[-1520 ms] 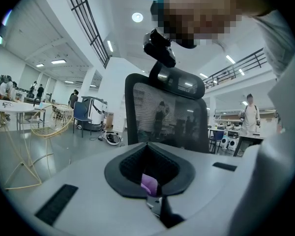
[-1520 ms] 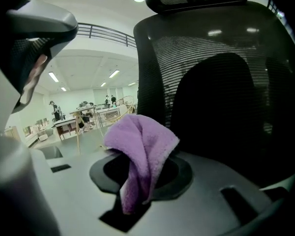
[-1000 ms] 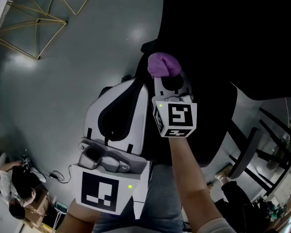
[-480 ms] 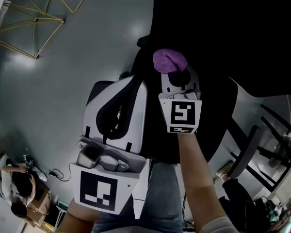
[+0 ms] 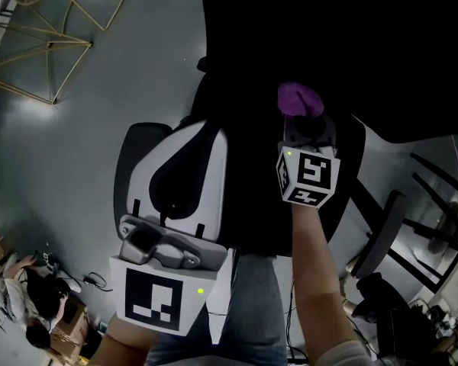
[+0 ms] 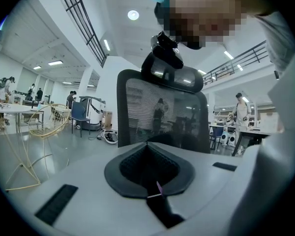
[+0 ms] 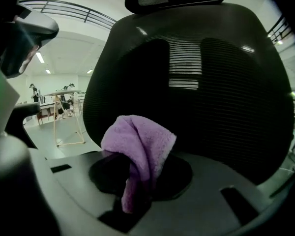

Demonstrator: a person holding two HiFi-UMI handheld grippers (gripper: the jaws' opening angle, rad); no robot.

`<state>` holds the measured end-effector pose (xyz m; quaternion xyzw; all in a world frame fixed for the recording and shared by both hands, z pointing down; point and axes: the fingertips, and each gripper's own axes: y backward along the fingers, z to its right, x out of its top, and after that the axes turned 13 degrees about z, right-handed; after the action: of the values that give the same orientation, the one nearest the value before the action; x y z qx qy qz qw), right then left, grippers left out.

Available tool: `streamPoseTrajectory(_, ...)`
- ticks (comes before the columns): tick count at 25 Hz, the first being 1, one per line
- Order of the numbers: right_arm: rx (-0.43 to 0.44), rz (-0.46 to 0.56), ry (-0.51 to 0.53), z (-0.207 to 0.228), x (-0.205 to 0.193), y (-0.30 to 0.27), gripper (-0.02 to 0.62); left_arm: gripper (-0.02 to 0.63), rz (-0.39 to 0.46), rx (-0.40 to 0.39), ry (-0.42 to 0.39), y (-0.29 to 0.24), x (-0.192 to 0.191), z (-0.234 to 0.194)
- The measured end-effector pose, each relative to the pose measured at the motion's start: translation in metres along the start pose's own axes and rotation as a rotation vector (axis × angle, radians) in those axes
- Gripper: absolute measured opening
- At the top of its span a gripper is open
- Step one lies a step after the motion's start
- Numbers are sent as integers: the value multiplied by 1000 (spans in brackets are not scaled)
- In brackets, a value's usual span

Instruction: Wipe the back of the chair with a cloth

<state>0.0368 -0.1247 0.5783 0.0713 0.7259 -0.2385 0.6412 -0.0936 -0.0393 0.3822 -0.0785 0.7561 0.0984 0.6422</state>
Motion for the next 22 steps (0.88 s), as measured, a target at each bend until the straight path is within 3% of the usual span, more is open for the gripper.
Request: streamPoseTrajectory(22,-300,-91,-93,133,-37,66,104,12,-1,-70,-18,-22,2,42)
